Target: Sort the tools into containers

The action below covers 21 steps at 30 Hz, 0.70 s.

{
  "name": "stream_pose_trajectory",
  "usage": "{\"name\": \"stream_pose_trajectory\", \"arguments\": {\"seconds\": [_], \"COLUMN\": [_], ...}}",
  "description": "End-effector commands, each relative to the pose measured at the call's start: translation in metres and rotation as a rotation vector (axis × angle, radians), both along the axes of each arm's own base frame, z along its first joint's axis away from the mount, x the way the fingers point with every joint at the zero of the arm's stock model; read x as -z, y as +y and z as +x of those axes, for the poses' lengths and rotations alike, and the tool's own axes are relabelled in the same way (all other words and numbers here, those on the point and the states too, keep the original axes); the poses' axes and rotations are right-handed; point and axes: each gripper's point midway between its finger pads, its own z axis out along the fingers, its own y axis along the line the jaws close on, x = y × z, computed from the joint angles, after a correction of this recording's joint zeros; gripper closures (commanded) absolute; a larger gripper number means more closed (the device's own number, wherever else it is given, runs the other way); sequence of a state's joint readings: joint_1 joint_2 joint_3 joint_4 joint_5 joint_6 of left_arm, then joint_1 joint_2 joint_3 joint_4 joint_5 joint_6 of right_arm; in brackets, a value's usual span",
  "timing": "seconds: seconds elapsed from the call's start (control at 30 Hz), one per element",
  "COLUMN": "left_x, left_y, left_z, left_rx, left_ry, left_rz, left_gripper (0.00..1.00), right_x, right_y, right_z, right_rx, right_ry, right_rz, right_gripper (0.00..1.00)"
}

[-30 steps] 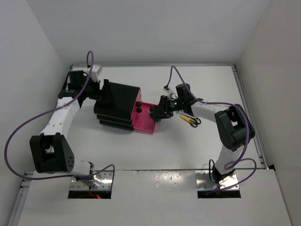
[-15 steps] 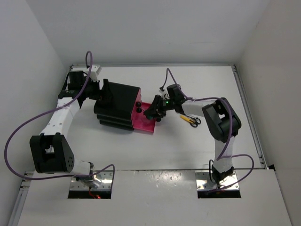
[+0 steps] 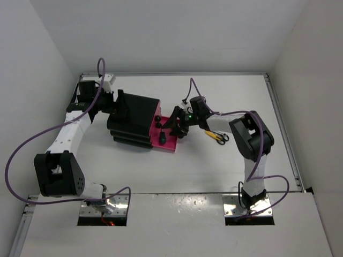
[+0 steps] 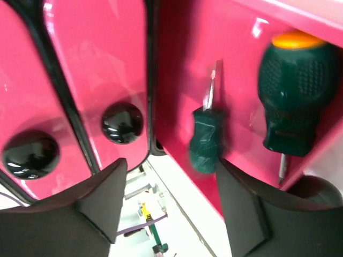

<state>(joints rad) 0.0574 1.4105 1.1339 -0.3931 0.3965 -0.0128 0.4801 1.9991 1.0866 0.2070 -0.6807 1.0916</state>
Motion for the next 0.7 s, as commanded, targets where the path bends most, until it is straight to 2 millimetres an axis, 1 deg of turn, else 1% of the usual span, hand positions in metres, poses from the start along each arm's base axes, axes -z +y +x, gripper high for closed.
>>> {"name": "stream_pose_trajectory", "arguments": {"seconds": [0.0, 0.03, 0.07, 0.1, 0.13, 0.17, 0.2, 0.23, 0.27, 0.3, 0.37, 0.4, 0.43, 0.47, 0.5, 0.53, 0.57, 0.6, 0.63, 0.67], "left_x": [0.061, 0.065, 0.061, 0.062, 0.062, 0.059, 0.059, 0.059, 0.06, 0.06, 0.06, 0.06, 0.06, 0.06, 0.06, 0.06, 0.06, 0.06, 0.06, 0.06], "left_y": [0.011, 0.009, 0.004, 0.005, 0.005, 0.003, 0.003, 0.003, 0.002, 0.002, 0.001, 0.001, 0.001, 0.001, 0.001, 0.001, 0.001, 0.001, 0.001, 0.001], "left_z": [-0.03, -0.032, -0.03, -0.03, -0.03, -0.03, -0.03, -0.03, -0.032, -0.032, -0.032, -0.032, -0.032, -0.032, -0.032, -0.032, -0.032, -0.032, -0.032, -0.032], "left_rx": [-0.016, -0.007, 0.008, 0.015, 0.015, 0.027, 0.027, 0.027, 0.034, 0.034, 0.046, 0.046, 0.046, 0.046, 0.046, 0.046, 0.046, 0.046, 0.046, 0.046], "left_ry": [0.217, 0.238, 0.226, 0.234, 0.234, 0.232, 0.232, 0.232, 0.24, 0.24, 0.237, 0.237, 0.237, 0.237, 0.237, 0.237, 0.237, 0.237, 0.237, 0.237], "left_rz": [0.084, 0.076, 0.07, 0.076, 0.076, 0.076, 0.076, 0.076, 0.068, 0.068, 0.068, 0.068, 0.068, 0.068, 0.068, 0.068, 0.068, 0.068, 0.068, 0.068], "left_gripper": [0.0, 0.0, 0.0, 0.0, 0.0, 0.0, 0.0, 0.0, 0.0, 0.0, 0.0, 0.0, 0.0, 0.0, 0.0, 0.0, 0.0, 0.0, 0.0, 0.0], "right_x": [-0.032, -0.039, -0.044, -0.054, -0.067, -0.081, -0.089, -0.096, -0.112, -0.115, -0.114, -0.118, -0.116, -0.099, -0.089, -0.085, -0.069, -0.076, -0.063, -0.059], "right_y": [0.012, 0.012, 0.012, 0.009, 0.012, 0.007, 0.0, -0.004, -0.009, -0.018, -0.032, -0.043, -0.049, -0.062, -0.078, -0.085, -0.099, -0.1, -0.11, -0.112], "right_z": [0.016, 0.016, 0.015, 0.018, 0.019, 0.02, 0.022, 0.021, 0.015, 0.017, 0.01, 0.011, 0.01, 0.001, -0.001, -0.002, -0.005, 0.0, -0.002, -0.002], "right_rx": [-0.024, -0.031, -0.04, -0.048, -0.063, -0.076, -0.103, -0.124, -0.163, -0.2, -0.253, -0.328, -0.374, -0.42, -0.516, -0.56, -0.631, -0.616, -0.675, -0.706], "right_ry": [-0.107, -0.132, -0.138, -0.171, -0.215, -0.254, -0.315, -0.35, -0.398, -0.493, -0.545, -0.705, -0.77, -0.761, -0.893, -0.957, -1.039, -1.072, -1.137, -1.166], "right_rz": [0.048, 0.052, 0.063, 0.084, 0.117, 0.135, 0.143, 0.145, 0.166, 0.146, 0.089, 0.033, -0.019, -0.11, -0.223, -0.27, -0.334, -0.354, -0.395, -0.405], "right_gripper": [0.31, 0.31, 0.31, 0.31, 0.31, 0.31, 0.31, 0.31, 0.31, 0.31, 0.31, 0.31, 0.31, 0.31, 0.31, 0.3, 0.3, 0.29, 0.29, 0.27]}}
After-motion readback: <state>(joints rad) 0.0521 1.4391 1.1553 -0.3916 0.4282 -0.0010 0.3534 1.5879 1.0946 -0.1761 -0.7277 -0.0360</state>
